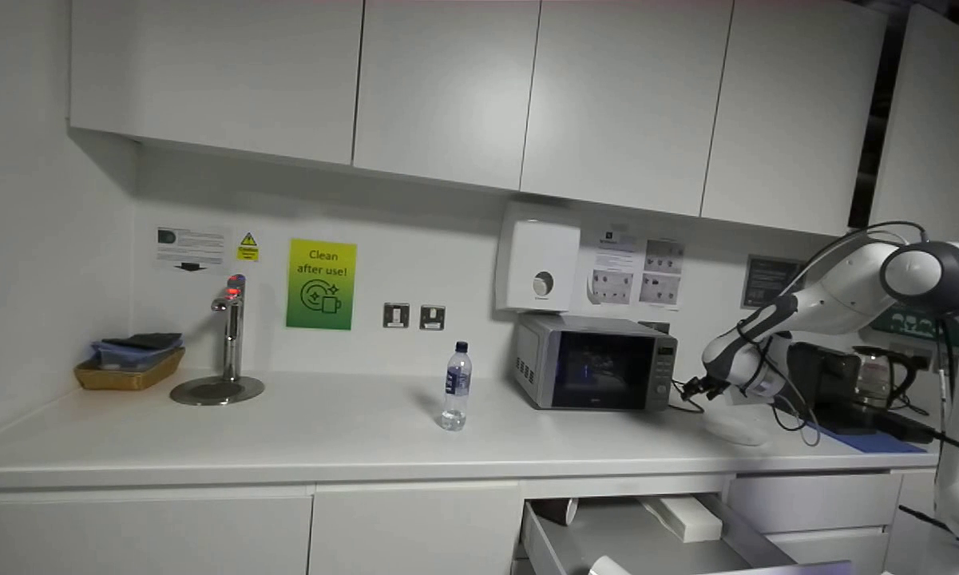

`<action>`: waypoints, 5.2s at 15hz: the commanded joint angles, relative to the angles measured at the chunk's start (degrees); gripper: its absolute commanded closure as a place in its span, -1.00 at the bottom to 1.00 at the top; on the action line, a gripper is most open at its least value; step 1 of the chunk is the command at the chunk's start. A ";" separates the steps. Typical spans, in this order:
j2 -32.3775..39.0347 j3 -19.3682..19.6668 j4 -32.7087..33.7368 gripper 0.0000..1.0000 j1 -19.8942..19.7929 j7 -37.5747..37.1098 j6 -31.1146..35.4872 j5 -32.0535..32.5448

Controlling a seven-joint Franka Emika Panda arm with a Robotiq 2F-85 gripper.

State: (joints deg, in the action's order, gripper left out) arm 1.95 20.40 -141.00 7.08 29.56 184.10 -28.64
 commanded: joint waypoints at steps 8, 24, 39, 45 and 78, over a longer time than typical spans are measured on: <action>7.99 -6.97 5.60 0.50 -6.29 1.24 4.73 -1.09; 14.16 -29.22 7.26 1.00 -28.48 -7.61 16.14 14.30; 13.52 -20.71 7.06 1.00 -21.59 -12.99 13.42 19.22; 14.13 -14.90 7.78 1.00 -17.24 -18.77 13.63 24.60; 24.06 -11.76 19.50 1.00 -12.53 -22.64 13.75 24.88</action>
State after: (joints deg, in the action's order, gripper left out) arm 24.53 8.32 -126.00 -5.74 9.56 197.80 -4.81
